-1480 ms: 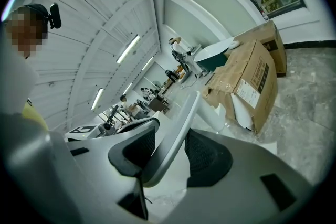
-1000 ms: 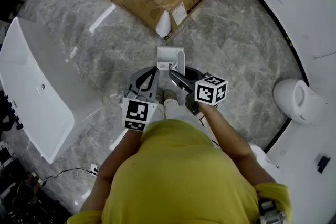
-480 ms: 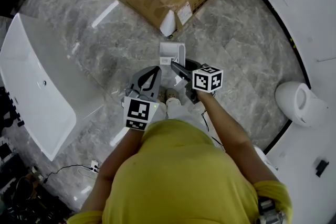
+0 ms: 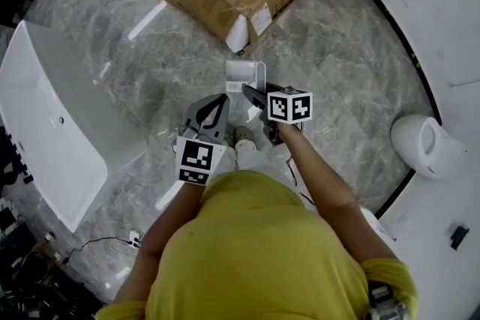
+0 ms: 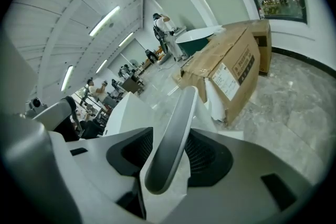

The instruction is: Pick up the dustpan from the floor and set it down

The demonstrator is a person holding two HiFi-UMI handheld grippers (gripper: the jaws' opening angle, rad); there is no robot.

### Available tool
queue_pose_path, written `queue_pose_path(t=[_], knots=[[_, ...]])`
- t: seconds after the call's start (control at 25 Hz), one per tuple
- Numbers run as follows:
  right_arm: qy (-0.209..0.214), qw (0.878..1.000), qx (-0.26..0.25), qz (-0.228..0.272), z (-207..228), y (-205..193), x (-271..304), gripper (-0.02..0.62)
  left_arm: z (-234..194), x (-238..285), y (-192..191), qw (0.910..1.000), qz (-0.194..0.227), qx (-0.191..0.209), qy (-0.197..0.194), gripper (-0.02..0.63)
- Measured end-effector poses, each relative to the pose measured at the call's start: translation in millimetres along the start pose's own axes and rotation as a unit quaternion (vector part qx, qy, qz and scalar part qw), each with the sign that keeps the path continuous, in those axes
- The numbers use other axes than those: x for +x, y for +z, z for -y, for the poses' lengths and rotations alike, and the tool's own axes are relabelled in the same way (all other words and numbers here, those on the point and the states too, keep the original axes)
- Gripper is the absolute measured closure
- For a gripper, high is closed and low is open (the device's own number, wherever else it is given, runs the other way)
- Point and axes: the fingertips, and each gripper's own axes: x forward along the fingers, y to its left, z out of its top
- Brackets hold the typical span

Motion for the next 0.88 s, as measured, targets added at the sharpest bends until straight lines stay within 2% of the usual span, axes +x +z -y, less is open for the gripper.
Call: queue_pose_path(t=[0.16, 0.32, 0.4, 0.48, 0.56, 0.6, 0.76, 0.88], knots=[[-0.041, 0.999, 0.023, 0.013, 11, -1, -20, 0.338, 4, 1, 5, 0.9999, 0.009, 0.005, -0.004, 0.606], [-0.095, 0.994, -0.002, 0.055, 19, 5, -52, 0.341, 10, 3, 10, 0.9998, 0.017, 0.008, -0.009, 0.606], [-0.117, 0.989, -0.023, 0.089, 18, 15, -71, 0.390, 13, 4, 14, 0.9997, 0.021, 0.012, -0.011, 0.606], [-0.135, 0.981, -0.056, 0.128, 11, 32, -92, 0.469, 17, 6, 20, 0.9994, 0.029, 0.017, -0.012, 0.606], [-0.157, 0.968, -0.097, 0.169, 2, 51, -114, 0.569, 19, 7, 30, 0.9988, 0.040, 0.024, -0.011, 0.606], [-0.169, 0.960, -0.117, 0.191, -4, 60, -126, 0.584, 20, 6, 36, 0.9985, 0.047, 0.028, -0.010, 0.606], [-0.200, 0.920, -0.186, 0.283, -34, 100, -175, 0.584, 18, 0, 69, 0.9956, 0.085, 0.040, 0.004, 0.606], [-0.212, 0.888, -0.228, 0.338, -63, 126, -211, 0.584, 10, -12, 105, 0.9910, 0.124, 0.043, 0.028, 0.606]])
